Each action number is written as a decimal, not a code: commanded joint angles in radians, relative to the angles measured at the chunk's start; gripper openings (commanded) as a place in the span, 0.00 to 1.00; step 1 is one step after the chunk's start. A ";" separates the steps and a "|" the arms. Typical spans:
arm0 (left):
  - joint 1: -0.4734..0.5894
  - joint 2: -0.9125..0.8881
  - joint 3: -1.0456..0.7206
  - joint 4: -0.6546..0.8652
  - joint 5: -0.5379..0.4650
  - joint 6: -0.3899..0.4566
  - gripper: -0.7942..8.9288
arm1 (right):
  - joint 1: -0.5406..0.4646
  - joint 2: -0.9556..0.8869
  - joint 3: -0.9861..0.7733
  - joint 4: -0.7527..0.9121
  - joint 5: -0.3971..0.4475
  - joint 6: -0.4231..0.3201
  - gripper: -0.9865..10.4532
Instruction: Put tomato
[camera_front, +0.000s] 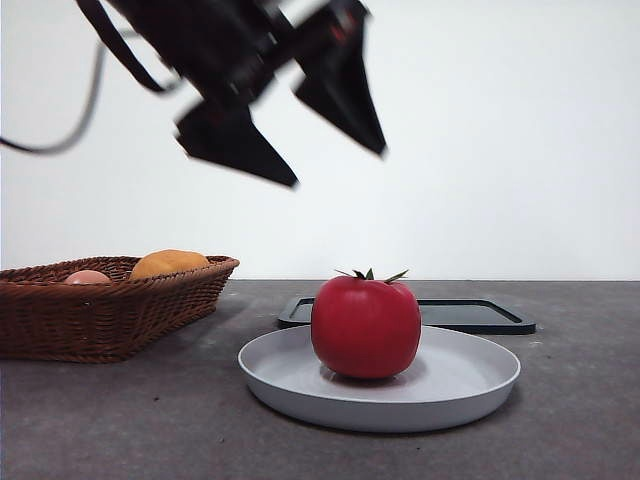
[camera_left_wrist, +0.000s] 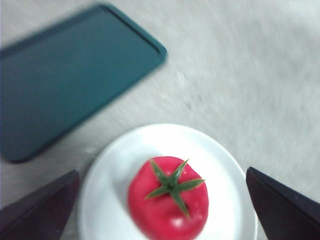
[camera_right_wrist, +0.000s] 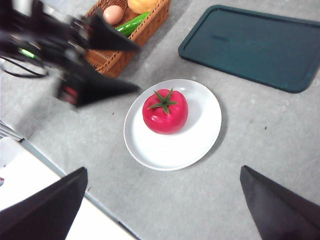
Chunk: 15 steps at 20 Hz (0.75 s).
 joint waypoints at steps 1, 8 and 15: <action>0.025 -0.084 0.024 -0.042 -0.003 -0.033 0.63 | 0.005 0.009 0.018 0.030 0.004 -0.012 0.51; 0.157 -0.360 0.024 -0.324 0.048 -0.023 0.63 | 0.005 0.064 0.018 0.047 0.002 -0.013 0.51; 0.206 -0.495 0.024 -0.662 0.272 0.056 0.63 | 0.005 0.144 0.018 0.064 -0.026 -0.031 0.51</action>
